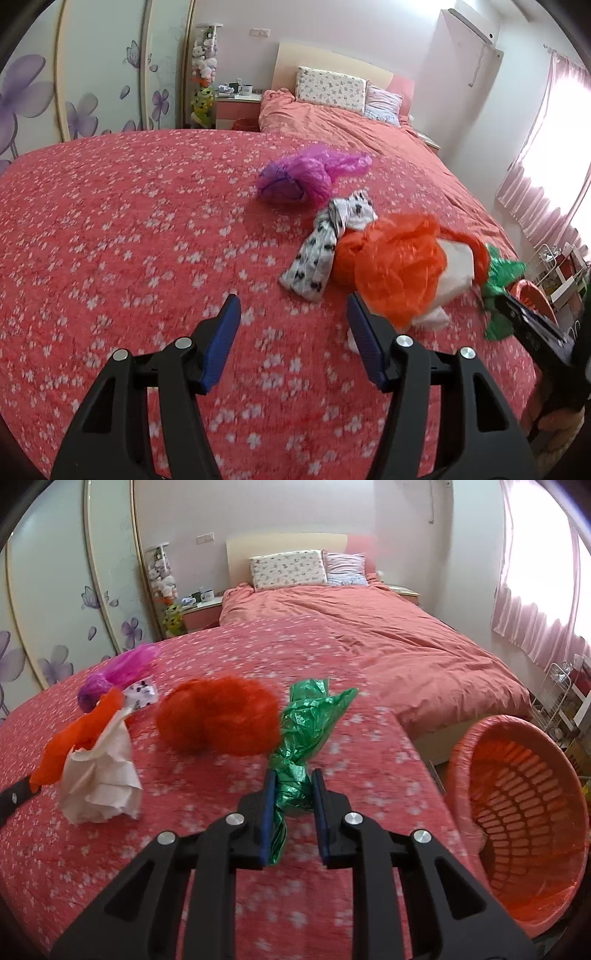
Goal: Collect trash
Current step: 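Grasp the white dalmatian-print bag with the left tool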
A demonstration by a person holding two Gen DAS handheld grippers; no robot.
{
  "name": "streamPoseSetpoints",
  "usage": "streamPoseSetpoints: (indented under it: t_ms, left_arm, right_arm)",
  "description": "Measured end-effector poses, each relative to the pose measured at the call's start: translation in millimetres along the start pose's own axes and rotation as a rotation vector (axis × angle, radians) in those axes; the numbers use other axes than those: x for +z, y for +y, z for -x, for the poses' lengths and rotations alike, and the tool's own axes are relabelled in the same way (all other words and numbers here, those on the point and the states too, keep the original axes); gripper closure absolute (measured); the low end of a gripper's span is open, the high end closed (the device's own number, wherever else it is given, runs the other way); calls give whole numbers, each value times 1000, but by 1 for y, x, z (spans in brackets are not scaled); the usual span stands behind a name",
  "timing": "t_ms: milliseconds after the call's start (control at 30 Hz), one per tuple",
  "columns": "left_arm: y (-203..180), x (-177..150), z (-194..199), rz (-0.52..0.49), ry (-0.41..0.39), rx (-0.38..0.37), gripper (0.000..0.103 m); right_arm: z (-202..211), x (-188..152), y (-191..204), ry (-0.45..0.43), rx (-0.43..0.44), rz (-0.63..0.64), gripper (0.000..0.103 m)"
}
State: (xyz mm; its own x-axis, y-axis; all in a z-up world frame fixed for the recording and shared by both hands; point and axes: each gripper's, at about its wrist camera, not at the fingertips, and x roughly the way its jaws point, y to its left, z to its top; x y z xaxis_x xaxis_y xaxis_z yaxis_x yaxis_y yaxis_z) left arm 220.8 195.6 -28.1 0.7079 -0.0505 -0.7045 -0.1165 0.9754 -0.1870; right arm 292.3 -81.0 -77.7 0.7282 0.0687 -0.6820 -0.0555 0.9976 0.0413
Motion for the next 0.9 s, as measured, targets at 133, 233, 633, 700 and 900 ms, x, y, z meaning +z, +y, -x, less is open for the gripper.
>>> streamPoseSetpoints:
  t_ms: [133, 233, 633, 700, 900]
  left_arm:
    - [-3, 9, -9, -3, 7, 12, 43]
    - [-8, 14, -14, -15, 5, 15, 44]
    - [-42, 54, -68, -78, 67, -19, 55]
    - [-43, 53, -80, -76, 102, -10, 59]
    - [-35, 46, -82, -46, 117, -12, 82]
  right_arm:
    - [6, -2, -10, -16, -11, -4, 83]
    - [11, -3, -16, -30, -24, -12, 83]
    - [15, -4, -28, -27, -42, -13, 83]
    - [15, -4, -30, -26, -41, -16, 83]
    - [15, -4, -30, -26, -40, -18, 83]
